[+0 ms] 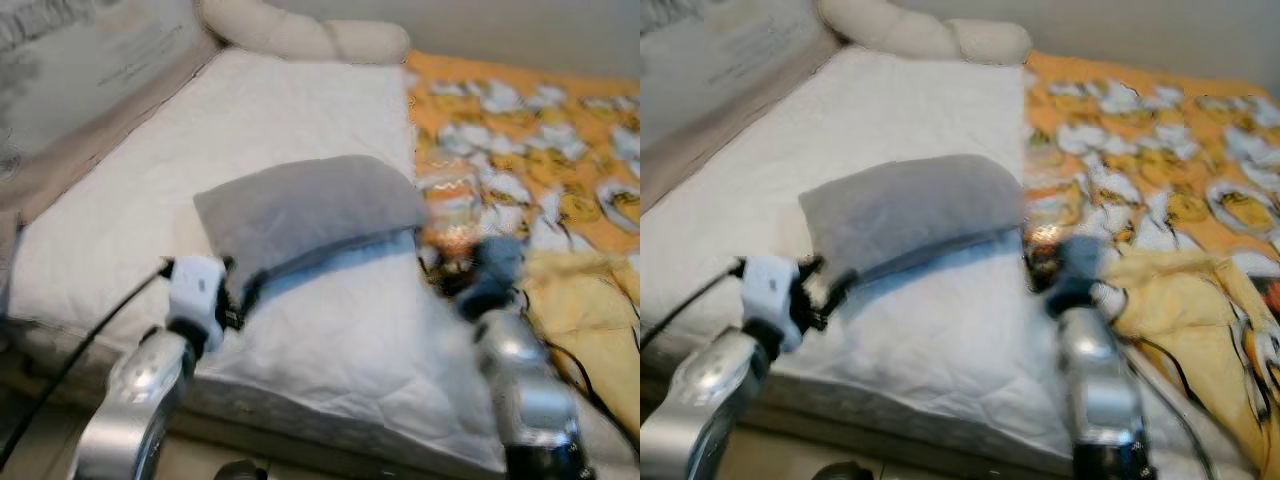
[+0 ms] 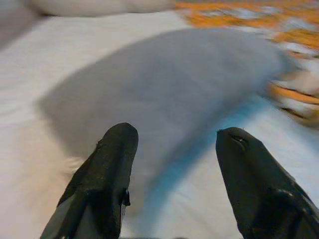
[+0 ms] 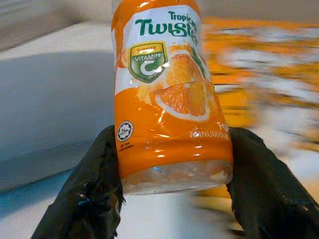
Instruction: Clean up the room
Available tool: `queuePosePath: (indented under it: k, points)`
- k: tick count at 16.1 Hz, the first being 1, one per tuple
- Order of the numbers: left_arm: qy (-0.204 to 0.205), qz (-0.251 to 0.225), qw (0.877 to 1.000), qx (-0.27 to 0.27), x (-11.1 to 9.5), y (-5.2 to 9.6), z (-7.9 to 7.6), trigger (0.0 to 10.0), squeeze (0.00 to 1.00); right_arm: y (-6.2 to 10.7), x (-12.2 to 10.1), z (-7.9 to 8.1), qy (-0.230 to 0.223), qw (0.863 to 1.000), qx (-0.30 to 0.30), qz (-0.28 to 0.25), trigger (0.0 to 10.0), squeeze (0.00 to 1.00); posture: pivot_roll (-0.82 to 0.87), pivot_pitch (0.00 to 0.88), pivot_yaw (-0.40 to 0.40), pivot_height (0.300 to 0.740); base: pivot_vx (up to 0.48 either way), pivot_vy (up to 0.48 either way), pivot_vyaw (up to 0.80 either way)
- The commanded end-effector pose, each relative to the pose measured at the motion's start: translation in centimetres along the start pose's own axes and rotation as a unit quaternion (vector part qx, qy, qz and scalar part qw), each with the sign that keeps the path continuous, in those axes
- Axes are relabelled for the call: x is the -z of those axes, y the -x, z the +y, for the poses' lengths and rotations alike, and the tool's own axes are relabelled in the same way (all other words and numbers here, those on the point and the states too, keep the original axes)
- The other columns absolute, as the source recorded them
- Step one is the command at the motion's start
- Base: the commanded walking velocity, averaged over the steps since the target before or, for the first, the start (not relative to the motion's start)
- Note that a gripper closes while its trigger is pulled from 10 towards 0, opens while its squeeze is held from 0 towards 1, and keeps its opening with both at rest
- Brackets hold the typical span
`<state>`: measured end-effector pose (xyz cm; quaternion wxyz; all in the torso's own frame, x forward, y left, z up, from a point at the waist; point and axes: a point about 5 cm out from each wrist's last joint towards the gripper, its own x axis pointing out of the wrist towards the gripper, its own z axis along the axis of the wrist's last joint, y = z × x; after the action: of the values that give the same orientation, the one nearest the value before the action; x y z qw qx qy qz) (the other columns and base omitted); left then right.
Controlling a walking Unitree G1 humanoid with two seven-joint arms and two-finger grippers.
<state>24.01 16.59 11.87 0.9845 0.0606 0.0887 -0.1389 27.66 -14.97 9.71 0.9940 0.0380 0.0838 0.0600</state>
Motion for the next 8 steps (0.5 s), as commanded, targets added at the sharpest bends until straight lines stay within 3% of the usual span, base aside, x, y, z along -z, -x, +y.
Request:
queuePosePath:
  k: [1,3,8]
  points:
    - [-0.012,0.025,0.999,-0.031,1.0,0.1,0.7,10.0,0.00,0.1,-0.2,0.5,0.003,1.000,-0.027,-0.001,10.0,0.00,0.03,0.000,-0.028,0.740,0.000,0.000,0.80]
    - [-0.010,0.034,0.997,-0.064,1.7,0.1,1.1,10.0,0.00,0.1,-0.2,1.1,0.000,0.998,-0.061,-0.004,10.0,0.00,0.03,0.000,-0.023,0.740,0.000,0.000,0.80]
    - [-0.050,0.016,0.995,-0.084,0.7,-1.0,2.5,10.0,0.00,-0.3,1.1,0.7,-0.040,0.998,-0.041,0.015,10.0,0.00,0.03,0.000,0.000,0.740,0.000,0.000,0.80]
